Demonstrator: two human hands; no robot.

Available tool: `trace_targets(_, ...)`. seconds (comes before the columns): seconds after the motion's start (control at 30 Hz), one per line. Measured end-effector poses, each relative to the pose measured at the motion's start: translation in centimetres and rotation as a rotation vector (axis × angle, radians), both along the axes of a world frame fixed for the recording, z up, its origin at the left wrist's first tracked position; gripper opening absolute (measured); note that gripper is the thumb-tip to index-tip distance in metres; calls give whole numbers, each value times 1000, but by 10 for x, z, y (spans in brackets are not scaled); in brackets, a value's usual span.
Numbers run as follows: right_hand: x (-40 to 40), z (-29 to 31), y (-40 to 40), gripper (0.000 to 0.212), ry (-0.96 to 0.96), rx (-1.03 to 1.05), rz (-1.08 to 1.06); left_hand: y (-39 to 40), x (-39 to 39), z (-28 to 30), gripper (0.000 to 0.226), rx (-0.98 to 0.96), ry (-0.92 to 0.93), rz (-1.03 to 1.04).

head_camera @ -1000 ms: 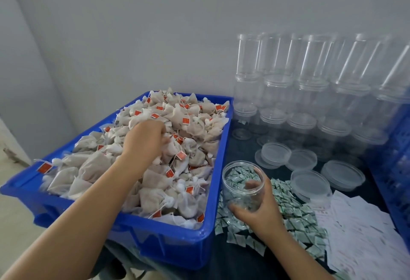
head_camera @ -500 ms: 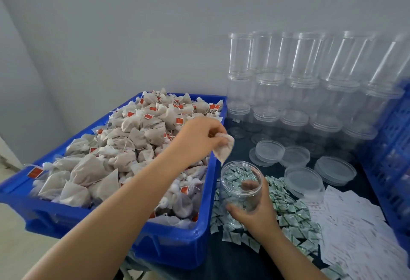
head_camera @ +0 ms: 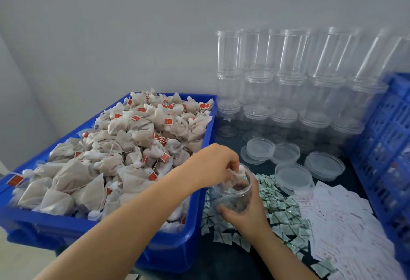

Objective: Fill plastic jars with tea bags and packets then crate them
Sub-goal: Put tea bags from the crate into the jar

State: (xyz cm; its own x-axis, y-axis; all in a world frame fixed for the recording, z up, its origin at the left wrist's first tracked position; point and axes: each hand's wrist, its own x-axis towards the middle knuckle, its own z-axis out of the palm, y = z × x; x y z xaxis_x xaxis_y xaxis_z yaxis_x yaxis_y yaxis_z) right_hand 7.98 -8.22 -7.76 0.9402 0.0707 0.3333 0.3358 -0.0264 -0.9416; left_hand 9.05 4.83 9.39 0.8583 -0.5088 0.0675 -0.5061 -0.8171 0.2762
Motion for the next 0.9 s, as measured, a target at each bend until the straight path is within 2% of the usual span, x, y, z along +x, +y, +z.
trace_targets(0.27,1,-2,0,105,38,10,14,-10,2,-10,19,135,71,-117)
trace_targets(0.43,0,3,0,91,-4,-16,-17,-24,14,-12,18,240,179,-197)
trace_targets(0.57,0,2,-1,90,2,-13,-11,-34,26,-21,13,373,232,-208)
trace_targets(0.67,1,0,-1,91,-3,-22,-6,-37,30,-25,4,392,343,-213)
trace_targets(0.77,1,2,-1,90,-11,-21,-7,-38,30,-26,15,409,462,-233)
trace_targets(0.9,1,2,-1,92,-4,8,15,-39,31,-26,19,431,488,-241)
